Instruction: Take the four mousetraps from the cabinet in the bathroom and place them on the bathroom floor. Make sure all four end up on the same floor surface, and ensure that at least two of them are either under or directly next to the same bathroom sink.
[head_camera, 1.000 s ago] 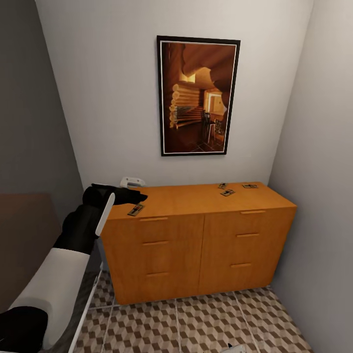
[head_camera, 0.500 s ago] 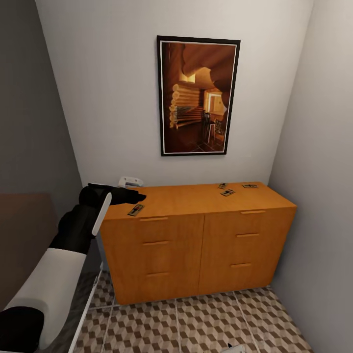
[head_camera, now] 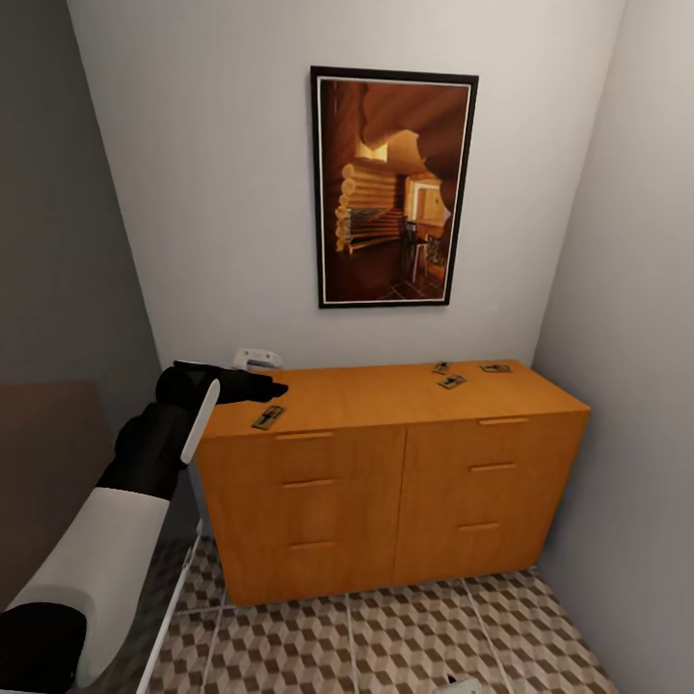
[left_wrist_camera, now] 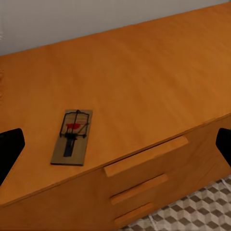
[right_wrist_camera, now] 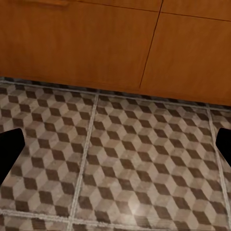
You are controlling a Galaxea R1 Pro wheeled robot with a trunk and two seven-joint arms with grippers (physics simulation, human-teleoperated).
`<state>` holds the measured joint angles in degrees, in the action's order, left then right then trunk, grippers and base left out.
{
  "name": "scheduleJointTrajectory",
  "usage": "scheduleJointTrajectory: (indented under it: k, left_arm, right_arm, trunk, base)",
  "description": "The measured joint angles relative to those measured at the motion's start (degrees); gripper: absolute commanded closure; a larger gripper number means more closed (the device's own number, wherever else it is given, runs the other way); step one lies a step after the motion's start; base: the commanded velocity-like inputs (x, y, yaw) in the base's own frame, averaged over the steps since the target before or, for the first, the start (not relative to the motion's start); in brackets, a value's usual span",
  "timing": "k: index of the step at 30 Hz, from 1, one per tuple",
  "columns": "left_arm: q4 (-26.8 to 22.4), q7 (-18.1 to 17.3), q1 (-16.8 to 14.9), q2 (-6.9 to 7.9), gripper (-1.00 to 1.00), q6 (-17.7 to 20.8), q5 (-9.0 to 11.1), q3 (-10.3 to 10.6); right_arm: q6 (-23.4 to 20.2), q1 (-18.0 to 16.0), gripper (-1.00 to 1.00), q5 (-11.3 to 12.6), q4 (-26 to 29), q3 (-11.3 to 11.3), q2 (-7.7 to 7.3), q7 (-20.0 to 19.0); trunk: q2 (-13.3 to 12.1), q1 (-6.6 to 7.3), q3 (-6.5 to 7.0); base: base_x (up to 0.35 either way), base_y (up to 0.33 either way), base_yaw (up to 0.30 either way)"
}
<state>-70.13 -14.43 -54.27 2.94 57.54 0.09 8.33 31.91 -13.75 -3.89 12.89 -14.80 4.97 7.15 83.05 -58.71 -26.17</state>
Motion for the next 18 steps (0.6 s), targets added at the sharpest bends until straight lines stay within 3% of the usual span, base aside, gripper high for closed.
scheduleJointTrajectory:
  k: [18]
  left_arm:
    - [1.27, -0.02, 0.1, -0.02, -1.0, -0.08, 0.0, 0.19]
  right_arm:
    - [0.03, -0.01, -1.0, 0.0, 0.0, 0.0, 0.04, 0.0]
  trunk:
    - [0.0, -0.02, 0.0]
  base:
    - [0.043, 0.008, 0.0]
